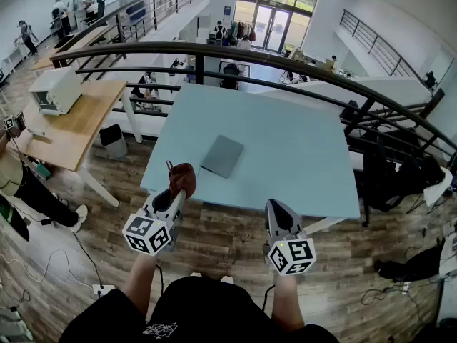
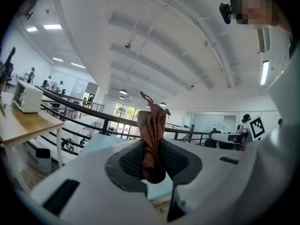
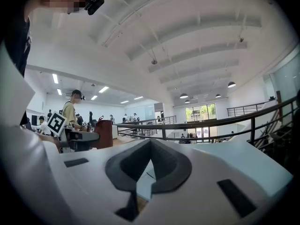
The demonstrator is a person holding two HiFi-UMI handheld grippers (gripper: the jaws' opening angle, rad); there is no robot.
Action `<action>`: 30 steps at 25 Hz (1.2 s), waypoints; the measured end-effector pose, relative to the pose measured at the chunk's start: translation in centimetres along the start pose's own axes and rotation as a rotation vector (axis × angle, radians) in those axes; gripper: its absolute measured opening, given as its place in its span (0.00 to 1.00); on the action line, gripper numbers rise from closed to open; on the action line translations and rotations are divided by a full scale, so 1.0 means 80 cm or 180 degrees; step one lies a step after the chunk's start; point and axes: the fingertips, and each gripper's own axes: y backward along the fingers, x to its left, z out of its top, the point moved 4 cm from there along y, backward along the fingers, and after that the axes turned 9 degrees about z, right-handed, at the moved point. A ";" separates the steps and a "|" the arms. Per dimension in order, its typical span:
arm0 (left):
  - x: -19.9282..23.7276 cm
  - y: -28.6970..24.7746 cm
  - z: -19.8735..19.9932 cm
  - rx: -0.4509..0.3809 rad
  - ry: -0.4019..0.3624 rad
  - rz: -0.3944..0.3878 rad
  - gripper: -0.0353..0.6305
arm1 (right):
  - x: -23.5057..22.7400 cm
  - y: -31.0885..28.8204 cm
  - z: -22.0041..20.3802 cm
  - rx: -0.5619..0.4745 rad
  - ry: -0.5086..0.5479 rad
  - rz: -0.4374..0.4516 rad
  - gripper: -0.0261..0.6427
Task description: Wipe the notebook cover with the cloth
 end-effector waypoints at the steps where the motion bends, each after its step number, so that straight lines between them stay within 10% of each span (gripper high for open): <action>1: 0.004 0.001 0.002 0.0004 -0.0009 -0.0014 0.18 | 0.004 -0.003 0.000 0.0004 0.0004 -0.0008 0.05; 30: 0.114 0.028 0.003 0.0157 0.0081 -0.0240 0.18 | 0.095 -0.088 -0.013 0.0123 -0.0151 -0.0067 0.05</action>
